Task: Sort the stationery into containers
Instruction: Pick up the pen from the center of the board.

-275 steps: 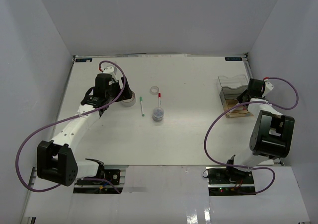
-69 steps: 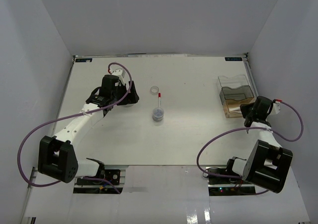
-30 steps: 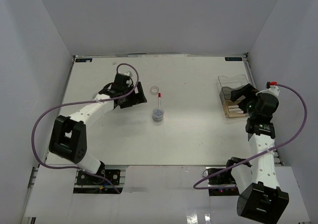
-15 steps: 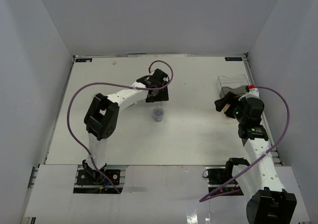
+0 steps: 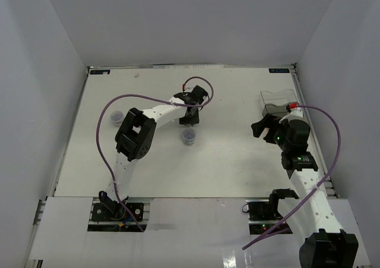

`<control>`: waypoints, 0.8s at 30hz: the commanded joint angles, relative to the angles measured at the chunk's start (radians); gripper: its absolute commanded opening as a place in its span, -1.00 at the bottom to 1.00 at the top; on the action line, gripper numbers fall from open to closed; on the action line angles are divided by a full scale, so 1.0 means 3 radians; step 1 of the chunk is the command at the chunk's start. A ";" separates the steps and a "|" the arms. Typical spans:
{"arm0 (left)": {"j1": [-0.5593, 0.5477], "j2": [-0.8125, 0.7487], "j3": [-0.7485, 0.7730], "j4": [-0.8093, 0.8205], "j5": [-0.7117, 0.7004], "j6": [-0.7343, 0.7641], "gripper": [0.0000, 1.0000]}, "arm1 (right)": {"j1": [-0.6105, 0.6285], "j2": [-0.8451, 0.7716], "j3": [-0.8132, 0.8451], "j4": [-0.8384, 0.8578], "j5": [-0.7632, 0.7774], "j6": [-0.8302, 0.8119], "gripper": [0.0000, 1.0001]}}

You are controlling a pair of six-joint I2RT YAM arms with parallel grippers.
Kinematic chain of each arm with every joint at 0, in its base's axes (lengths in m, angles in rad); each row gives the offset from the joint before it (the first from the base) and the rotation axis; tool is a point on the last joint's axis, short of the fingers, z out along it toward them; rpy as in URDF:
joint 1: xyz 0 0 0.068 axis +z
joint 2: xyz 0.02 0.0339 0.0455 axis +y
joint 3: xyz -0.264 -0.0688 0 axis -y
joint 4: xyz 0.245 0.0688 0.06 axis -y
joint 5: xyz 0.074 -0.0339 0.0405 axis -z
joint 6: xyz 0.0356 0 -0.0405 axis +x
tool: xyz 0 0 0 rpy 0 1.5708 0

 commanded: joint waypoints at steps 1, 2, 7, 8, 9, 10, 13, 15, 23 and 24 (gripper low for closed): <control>-0.0059 0.0056 0.0126 -0.0052 -0.0083 -0.0036 -0.06 | 0.0051 -0.0046 -0.0059 0.0156 0.0047 -0.0053 0.81; -0.0069 0.0071 0.0136 -0.0047 -0.0088 -0.0031 -0.12 | 0.0051 -0.0046 -0.0060 0.0146 0.0052 -0.0053 0.81; -0.0115 0.0204 0.0177 -0.0041 -0.0047 0.0015 -0.34 | 0.0061 -0.0072 -0.0044 0.0136 0.0042 -0.0022 0.81; -0.0120 0.0235 0.0187 -0.0041 -0.0047 0.0025 -0.42 | 0.0061 -0.0072 -0.0049 0.0136 0.0037 -0.0022 0.81; -0.0120 0.0240 0.0187 -0.0036 -0.0047 0.0030 -0.58 | 0.0061 -0.0077 -0.0049 0.0136 0.0031 -0.0017 0.81; -0.0125 0.0235 0.0187 -0.0031 -0.0052 0.0035 -0.64 | 0.0066 -0.0077 -0.0049 0.0131 0.0031 -0.0022 0.81; -0.0141 0.0174 0.0202 0.0020 -0.0037 0.0117 -0.84 | 0.0071 -0.0087 -0.0039 0.0121 0.0006 -0.0012 0.81; -0.0176 0.0067 0.0223 0.0127 0.0004 0.0214 -0.85 | 0.0076 -0.0087 -0.0014 0.0120 -0.0065 -0.0012 0.82; -0.0355 -0.0470 0.0259 0.0674 0.0448 0.1036 -0.87 | 0.0092 -0.0077 0.0037 0.0274 -0.0576 0.0090 0.86; -0.0376 -0.0531 0.0233 0.0715 0.0510 0.1129 -0.87 | 0.0102 -0.0072 0.0068 0.0370 -0.0668 0.0100 0.89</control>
